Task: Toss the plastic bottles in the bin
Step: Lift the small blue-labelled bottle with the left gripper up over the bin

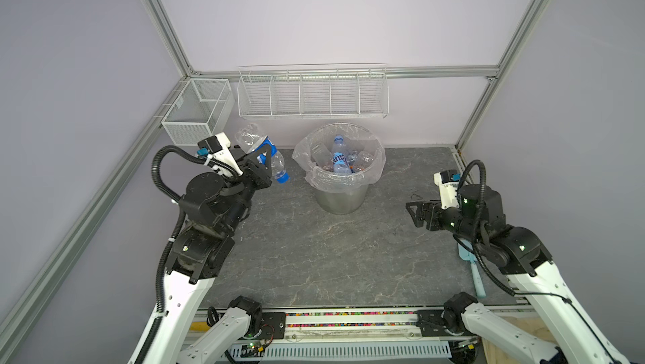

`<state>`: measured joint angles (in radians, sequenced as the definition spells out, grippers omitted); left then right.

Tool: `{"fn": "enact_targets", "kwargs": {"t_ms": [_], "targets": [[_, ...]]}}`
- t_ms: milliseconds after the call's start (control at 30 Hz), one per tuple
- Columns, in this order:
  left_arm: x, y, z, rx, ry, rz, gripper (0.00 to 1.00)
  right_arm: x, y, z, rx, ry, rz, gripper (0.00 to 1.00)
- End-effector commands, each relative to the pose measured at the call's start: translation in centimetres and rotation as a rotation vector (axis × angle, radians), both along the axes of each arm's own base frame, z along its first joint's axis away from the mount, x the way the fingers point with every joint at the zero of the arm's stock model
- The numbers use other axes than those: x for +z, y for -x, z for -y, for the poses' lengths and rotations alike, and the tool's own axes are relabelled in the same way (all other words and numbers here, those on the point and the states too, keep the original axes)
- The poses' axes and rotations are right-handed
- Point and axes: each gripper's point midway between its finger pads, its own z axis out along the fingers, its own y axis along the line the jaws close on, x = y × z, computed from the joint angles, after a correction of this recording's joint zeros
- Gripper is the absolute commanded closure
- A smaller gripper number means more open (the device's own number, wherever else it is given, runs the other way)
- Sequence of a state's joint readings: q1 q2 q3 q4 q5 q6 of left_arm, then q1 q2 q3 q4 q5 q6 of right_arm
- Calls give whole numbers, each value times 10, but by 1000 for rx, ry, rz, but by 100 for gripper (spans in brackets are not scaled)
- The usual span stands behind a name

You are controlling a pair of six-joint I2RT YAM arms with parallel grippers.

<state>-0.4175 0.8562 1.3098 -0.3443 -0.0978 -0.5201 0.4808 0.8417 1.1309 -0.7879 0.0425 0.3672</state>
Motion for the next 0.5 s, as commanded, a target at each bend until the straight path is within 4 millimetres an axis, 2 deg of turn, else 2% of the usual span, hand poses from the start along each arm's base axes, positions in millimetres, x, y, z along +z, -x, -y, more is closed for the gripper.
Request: {"fn": "enact_targets", "kwargs": {"t_ms": [0,100,467], "targets": [[23,11,-4,21,-66,43,86,-5,-2,-4,5,-26,-10,11],[40,16,-4,51,-124,66,86,-6,-3,-8,14,-40,-17,11],[90,15,26,23,-251,165,85,-7,-1,-9,25,-43,-25,11]]}}
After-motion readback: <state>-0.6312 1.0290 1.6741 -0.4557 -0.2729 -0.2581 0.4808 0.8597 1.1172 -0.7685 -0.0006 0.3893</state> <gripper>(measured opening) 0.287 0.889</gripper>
